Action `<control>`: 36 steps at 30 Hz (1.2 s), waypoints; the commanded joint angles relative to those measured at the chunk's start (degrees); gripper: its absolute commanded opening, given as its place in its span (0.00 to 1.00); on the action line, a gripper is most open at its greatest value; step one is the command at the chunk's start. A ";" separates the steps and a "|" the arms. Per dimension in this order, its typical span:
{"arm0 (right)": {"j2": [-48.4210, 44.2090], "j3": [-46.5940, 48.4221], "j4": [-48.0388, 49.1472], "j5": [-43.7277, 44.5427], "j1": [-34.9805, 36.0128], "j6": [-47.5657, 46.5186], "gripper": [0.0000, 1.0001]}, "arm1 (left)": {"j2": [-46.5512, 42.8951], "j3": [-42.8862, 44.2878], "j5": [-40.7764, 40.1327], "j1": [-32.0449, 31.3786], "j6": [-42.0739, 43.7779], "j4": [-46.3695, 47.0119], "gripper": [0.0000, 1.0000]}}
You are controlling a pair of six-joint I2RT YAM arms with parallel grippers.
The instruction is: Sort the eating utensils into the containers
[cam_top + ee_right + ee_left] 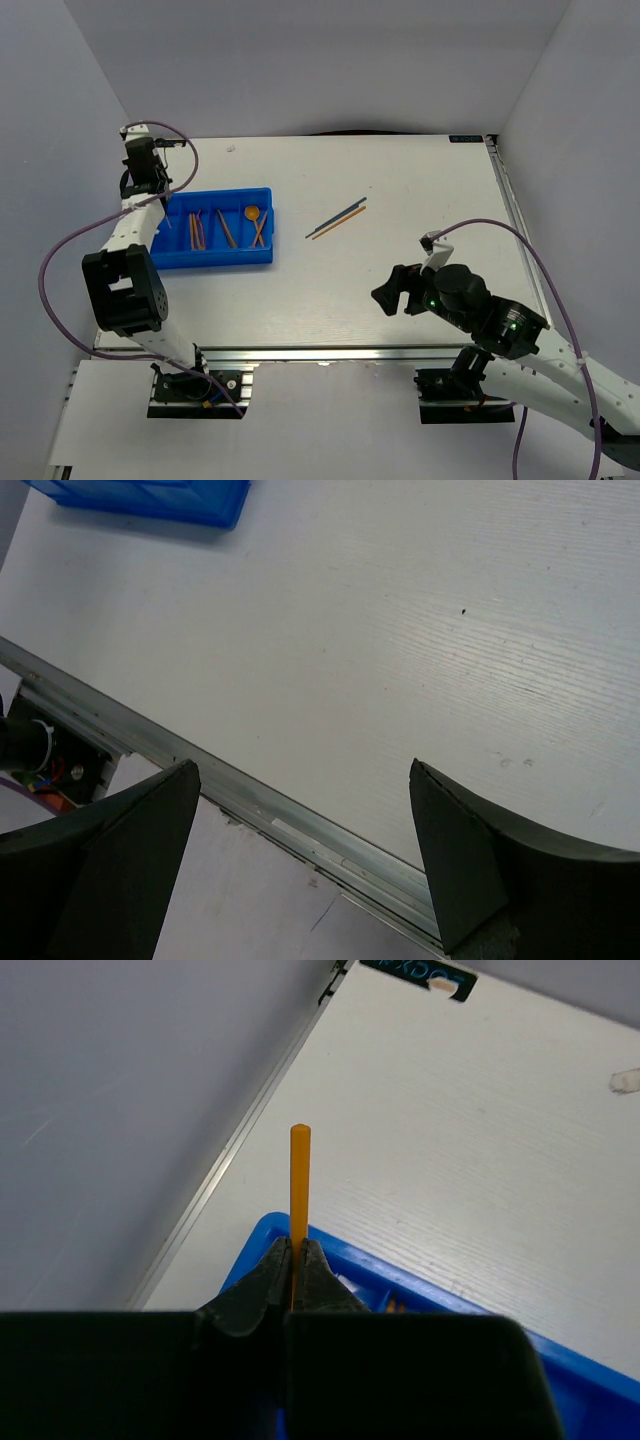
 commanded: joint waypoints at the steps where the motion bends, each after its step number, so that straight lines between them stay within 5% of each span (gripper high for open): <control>1: 1.11 -0.05 4.13 -2.16 -0.24 -1.74 0.89 | -1.67 -4.05 1.78 1.38 3.55 5.97 0.00; 14: 0.23 1.71 4.66 -3.66 -0.24 -2.71 0.89 | -1.06 -10.91 3.97 2.53 1.79 13.97 0.00; 16: 0.49 2.15 4.57 -3.40 -0.24 -2.97 0.89 | -1.94 -12.66 4.41 2.53 1.36 14.85 0.16; 21: 1.90 2.95 4.48 -3.39 -0.24 -2.80 0.89 | -5.98 -17.06 1.70 2.53 -0.58 17.13 0.31; 25: 1.99 3.03 4.83 -4.45 -0.24 -2.27 0.89 | -9.93 -17.68 1.51 2.53 -2.59 17.49 0.62; 32: 1.90 4.79 2.55 -1.30 -0.24 -2.18 0.89 | -16.79 -9.70 8.45 0.87 -6.64 12.58 0.74; 36: 2.60 5.58 1.67 1.87 -0.24 -2.53 0.89 | -13.47 -1.26 16.80 -9.11 -4.72 4.42 0.81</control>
